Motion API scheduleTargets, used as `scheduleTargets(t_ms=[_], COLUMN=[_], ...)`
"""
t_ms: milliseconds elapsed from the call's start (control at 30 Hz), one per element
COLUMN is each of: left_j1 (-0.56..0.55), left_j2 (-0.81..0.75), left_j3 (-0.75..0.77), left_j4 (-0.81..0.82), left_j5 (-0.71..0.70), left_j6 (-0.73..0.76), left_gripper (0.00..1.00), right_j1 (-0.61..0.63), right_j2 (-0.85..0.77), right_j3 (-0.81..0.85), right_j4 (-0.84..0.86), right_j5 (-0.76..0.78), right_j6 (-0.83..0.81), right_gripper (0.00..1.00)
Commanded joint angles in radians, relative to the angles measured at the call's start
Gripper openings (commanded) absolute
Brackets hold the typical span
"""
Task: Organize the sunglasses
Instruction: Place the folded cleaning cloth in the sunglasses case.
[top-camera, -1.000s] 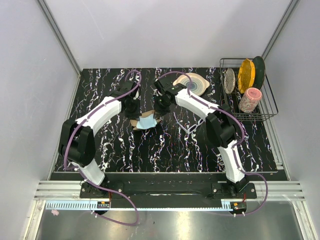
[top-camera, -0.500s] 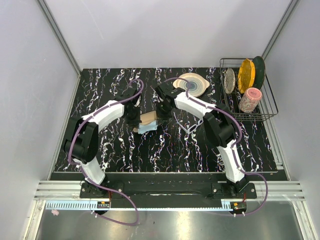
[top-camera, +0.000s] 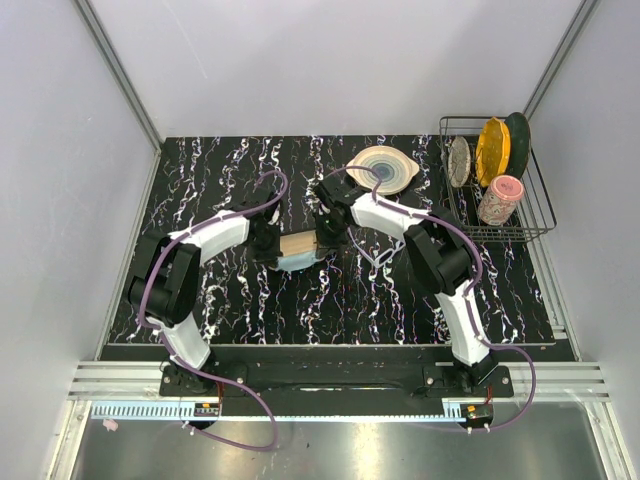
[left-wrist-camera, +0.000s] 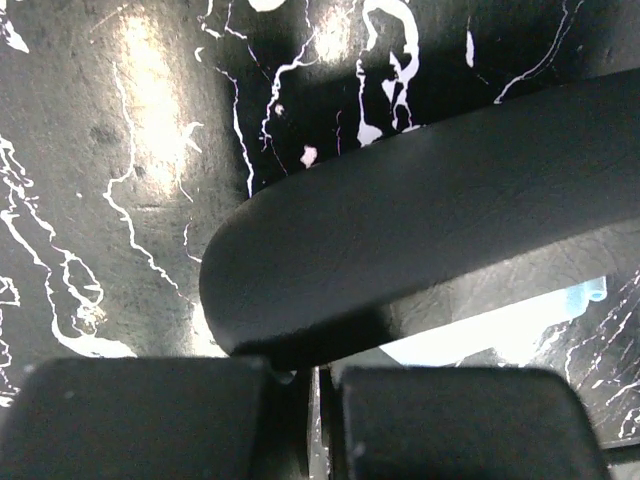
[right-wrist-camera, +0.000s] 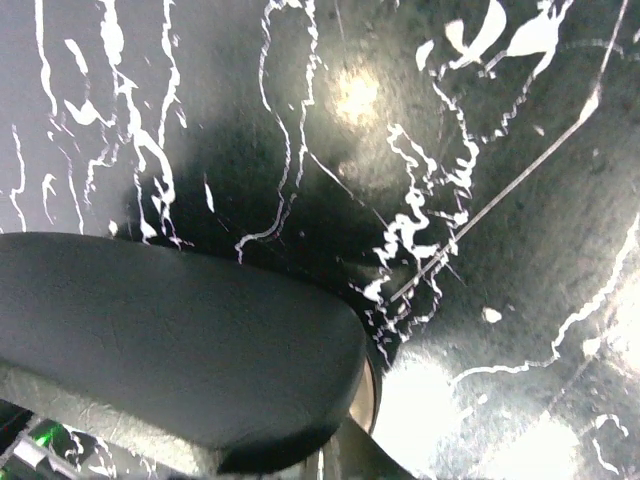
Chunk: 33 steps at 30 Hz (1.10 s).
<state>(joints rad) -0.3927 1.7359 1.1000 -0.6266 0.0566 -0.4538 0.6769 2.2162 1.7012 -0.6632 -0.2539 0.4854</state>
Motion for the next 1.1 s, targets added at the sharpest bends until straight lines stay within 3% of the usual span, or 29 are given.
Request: scheduleTargets(t_ms=[0, 400, 1067], left_j1=[0.005, 0.000, -0.069], left_j2=[-0.015, -0.059, -0.136], left_j3=[-0.035, -0.101, -0.147], left_j4=[0.097, 0.194, 0.197], left_j5=[-0.003, -0.044, -0.244], left_j6=[-0.016, -0.034, -0.049], left_gripper=[0.00, 0.00, 0.00], right_j1=[0.001, 0.001, 0.001], right_j2=[-0.058, -0.133, -0.239], right_j3=[-0.070, -0.233, -0.362], right_j4=[0.120, 0.336, 0.432], right_j5=[0.002, 0.008, 0.094], right_j6=[-0.034, -0.028, -0.060], right_gripper=[0.00, 0.00, 0.00])
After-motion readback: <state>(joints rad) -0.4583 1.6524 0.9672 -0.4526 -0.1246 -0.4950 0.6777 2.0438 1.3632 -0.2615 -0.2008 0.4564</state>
